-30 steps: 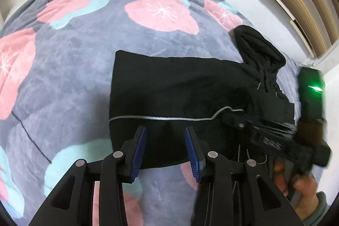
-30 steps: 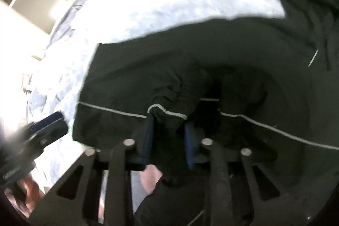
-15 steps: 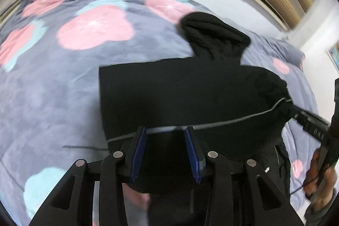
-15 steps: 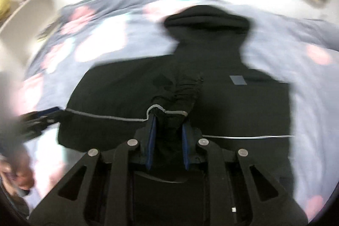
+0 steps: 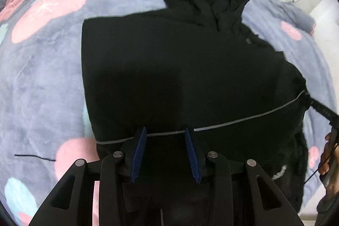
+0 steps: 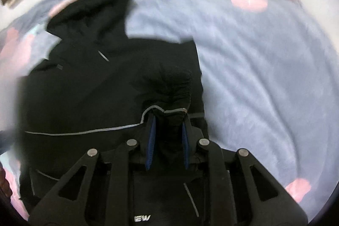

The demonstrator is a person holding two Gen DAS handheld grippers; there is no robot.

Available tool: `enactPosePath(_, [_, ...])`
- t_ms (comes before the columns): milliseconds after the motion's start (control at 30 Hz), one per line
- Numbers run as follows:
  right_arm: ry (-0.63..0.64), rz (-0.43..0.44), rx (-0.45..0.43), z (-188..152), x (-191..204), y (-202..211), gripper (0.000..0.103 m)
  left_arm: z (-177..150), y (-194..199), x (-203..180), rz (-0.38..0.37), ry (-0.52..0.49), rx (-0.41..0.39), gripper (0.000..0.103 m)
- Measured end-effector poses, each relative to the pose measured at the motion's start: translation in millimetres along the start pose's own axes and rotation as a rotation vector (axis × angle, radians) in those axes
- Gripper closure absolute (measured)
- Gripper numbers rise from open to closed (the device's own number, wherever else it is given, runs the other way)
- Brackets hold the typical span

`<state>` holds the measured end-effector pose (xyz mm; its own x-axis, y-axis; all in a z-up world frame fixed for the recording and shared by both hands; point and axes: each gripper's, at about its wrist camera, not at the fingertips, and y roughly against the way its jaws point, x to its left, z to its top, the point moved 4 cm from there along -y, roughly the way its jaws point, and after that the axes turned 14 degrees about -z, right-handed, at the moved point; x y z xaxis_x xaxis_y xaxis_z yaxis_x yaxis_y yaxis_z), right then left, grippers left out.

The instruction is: Fold large clothes

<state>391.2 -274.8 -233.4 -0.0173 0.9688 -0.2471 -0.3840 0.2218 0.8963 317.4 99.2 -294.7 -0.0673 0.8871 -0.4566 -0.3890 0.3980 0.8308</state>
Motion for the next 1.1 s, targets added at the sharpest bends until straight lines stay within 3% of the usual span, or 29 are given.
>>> enactPosePath(133, [-0.012,0.002,0.060,-11.8,0.1,-42.7,0.068,1.5,-17.0,-0.1,0.056,-0.020,0.025,0.064])
enactPosePath(233, [0.013,0.000,0.074,-7.1,-0.9,-38.9,0.065,3.4,-12.2,-7.1,0.085,-0.057,0.038,0.063])
enactPosePath(367, [0.015,0.000,-0.016,0.3,-11.6,15.6,0.055,8.7,26.1,-23.0,0.039,-0.090,-0.043,0.061])
enactPosePath(433, [0.010,0.033,-0.089,-0.8,-8.2,46.2,0.034,9.7,35.6,-31.5,0.010,-0.109,-0.053,0.046])
enactPosePath(467, [0.021,0.066,-0.111,-3.2,1.4,58.0,0.031,8.3,35.7,-33.9,0.008,-0.119,-0.053,0.039])
enactPosePath(533, [0.068,0.099,-0.105,-9.5,23.7,60.8,0.032,2.7,29.8,-34.9,0.043,-0.139,-0.053,0.039])
enactPosePath(633, [0.164,0.033,-0.077,-20.1,57.3,35.2,0.034,-1.2,-0.5,-20.2,0.082,-0.090,-0.005,0.039])
enactPosePath(700, [0.153,0.027,0.030,-30.2,63.8,-4.7,0.038,-4.3,-18.3,0.2,0.085,-0.026,0.007,0.040])
enactPosePath(800, [0.092,0.088,0.065,-36.1,61.8,-27.3,0.038,-1.5,-27.6,7.7,0.087,-0.002,0.013,0.040])
enactPosePath(933, [0.145,0.024,0.050,-38.2,69.4,-23.4,0.037,-2.4,-34.7,-0.6,0.183,-0.075,0.022,0.037])
enactPosePath(1100, [0.134,0.016,0.066,-44.1,60.5,12.6,0.039,-16.2,-4.6,-15.2,0.177,-0.101,0.022,0.038])
